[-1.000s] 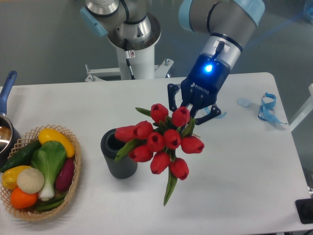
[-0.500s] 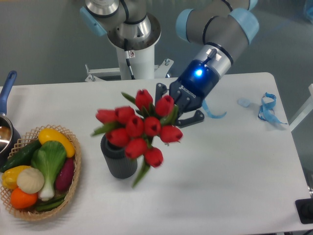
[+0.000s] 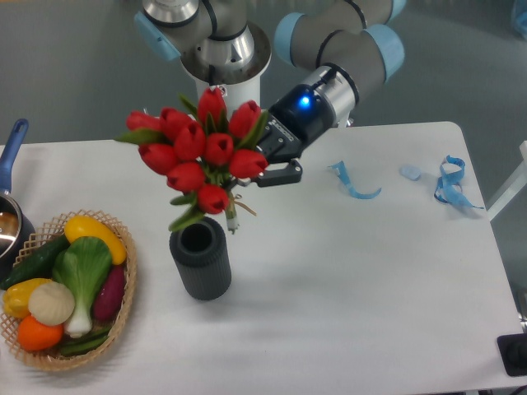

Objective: Insert the flowers into the vase
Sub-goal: 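Lift the tulips and position their stems above the vase opening, then lower the tulip stems down into the black vase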

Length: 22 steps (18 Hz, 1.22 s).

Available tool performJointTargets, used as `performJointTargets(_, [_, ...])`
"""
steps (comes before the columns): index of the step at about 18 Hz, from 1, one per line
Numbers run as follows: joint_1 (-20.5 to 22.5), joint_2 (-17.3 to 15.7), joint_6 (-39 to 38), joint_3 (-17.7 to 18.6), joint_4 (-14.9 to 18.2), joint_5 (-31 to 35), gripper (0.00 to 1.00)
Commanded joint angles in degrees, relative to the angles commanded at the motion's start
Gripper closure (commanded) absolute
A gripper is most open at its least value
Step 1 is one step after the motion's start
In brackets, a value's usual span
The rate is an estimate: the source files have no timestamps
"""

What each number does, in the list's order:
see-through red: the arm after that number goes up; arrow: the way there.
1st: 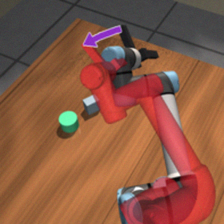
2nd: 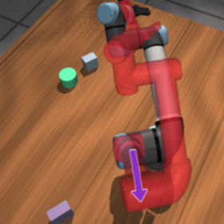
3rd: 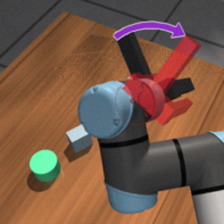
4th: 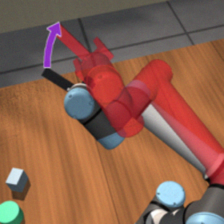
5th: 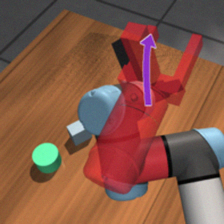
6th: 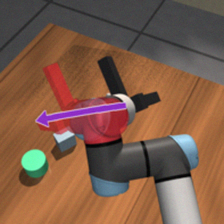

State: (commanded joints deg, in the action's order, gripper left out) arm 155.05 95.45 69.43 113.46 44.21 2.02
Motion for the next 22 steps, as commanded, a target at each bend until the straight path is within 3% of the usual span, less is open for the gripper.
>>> performJointTargets(10, [-3.3,2.7,3.5,1.1,0.1,0.0,0.91])
performJointTargets(22, [-3.6,7.3,11.6,5.2,0.1,0.1,0.90])
